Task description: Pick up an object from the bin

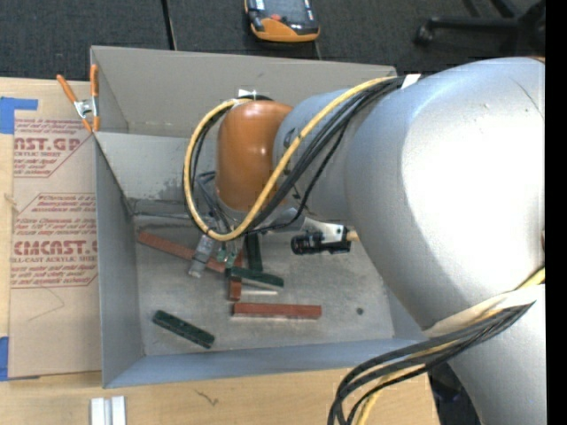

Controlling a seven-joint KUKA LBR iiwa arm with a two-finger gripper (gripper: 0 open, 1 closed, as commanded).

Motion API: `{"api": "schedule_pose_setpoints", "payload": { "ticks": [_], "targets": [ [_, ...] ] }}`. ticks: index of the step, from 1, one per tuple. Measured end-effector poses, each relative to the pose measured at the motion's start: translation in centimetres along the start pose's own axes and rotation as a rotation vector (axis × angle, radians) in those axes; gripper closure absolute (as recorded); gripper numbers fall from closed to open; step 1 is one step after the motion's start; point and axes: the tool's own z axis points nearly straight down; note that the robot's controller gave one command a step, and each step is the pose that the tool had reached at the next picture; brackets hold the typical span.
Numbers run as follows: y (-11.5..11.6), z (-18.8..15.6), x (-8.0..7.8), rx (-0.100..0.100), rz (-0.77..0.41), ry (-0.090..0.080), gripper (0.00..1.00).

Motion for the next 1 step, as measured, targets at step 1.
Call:
{"api": "schedule_pose_setpoints", "payload": {
  "ticks": [1],
  "targets": [
    [0.11, -1.08, -0.15, -0.003, 0.000, -0.004, 1.00]
  ]
}}
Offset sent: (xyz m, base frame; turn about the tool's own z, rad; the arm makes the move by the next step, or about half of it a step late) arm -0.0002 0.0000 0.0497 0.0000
